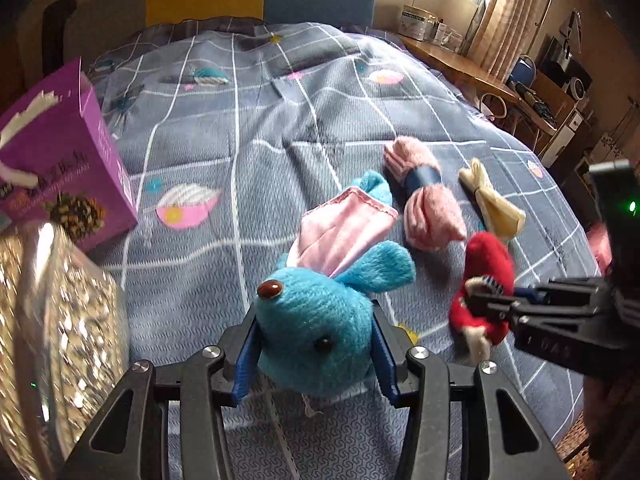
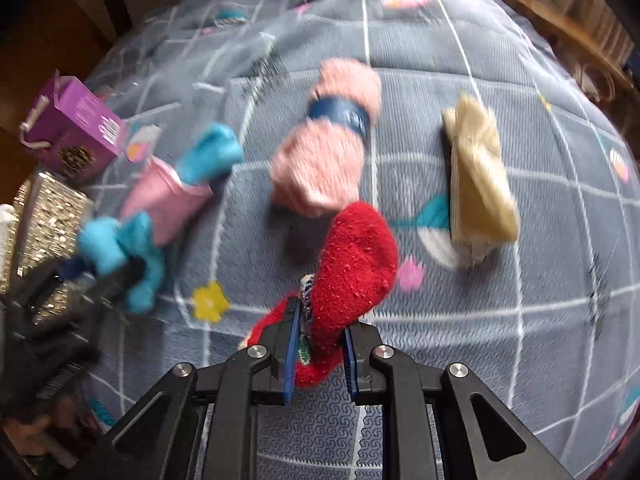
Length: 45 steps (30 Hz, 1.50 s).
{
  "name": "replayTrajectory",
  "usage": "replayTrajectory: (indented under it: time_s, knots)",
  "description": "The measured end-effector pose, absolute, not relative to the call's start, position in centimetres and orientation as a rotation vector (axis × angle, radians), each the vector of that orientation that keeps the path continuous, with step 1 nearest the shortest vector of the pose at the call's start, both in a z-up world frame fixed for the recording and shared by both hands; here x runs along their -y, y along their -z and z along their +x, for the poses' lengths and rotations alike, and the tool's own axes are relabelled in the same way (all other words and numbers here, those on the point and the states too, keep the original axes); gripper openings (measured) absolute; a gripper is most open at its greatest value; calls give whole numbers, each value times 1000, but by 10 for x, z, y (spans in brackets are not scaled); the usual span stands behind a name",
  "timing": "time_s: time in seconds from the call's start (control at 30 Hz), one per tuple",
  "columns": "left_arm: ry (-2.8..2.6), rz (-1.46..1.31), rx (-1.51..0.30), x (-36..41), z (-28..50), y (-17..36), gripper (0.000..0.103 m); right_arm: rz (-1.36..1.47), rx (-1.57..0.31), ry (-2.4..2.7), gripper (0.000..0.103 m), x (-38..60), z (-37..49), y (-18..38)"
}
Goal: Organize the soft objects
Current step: 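Carry the blue plush toy into the gold tray and open the left tool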
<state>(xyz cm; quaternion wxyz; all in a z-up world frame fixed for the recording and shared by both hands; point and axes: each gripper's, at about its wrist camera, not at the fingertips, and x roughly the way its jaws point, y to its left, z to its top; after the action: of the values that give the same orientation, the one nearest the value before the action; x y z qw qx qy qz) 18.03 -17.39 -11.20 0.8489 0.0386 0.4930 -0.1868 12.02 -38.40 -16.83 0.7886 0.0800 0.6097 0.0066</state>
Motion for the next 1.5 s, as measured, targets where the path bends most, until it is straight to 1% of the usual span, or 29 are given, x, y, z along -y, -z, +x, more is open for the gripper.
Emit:
replayTrajectory:
  time_s: [0.17, 0.23, 0.3, 0.4, 0.5, 0.6, 0.73, 0.87, 1.0, 1.07, 1.23, 1.5]
  knots:
    - [426, 72, -1021, 184, 212, 71, 49, 247, -1307, 9, 22, 397, 118, 171]
    - [435, 70, -1019, 190, 232, 51, 49, 244, -1304, 12, 23, 398, 117, 171]
    - [428, 69, -1008, 191, 256, 30, 49, 241, -1302, 20, 26, 399, 116, 172]
    - [387, 45, -995, 176, 297, -1, 49, 244, -1295, 22, 26, 398, 116, 172]
    - [279, 25, -952, 133, 332, -29, 49, 219, -1287, 17, 26, 400, 114, 171]
    - [164, -7, -920, 71, 351, -44, 49, 192, -1281, 19, 26, 395, 114, 171]
    - [6, -32, -905, -20, 357, -46, 49, 159, -1277, 21, 26, 391, 116, 172]
    - [-109, -109, -893, -111, 333, -37, 49, 139, -1274, 25, 26, 387, 117, 172]
    - [-177, -186, -885, -188, 283, -22, 49, 121, -1271, 30, 26, 382, 118, 174]
    - [-199, -204, -875, -214, 254, -13, 49, 103, -1266, 33, 26, 378, 118, 175]
    - [-213, -252, -866, -256, 170, 14, 49, -16, -1237, 47, 26, 360, 115, 176]
    - [-239, -337, -913, -277, 75, 64, 49, -37, -1217, 70, 26, 350, 112, 176]
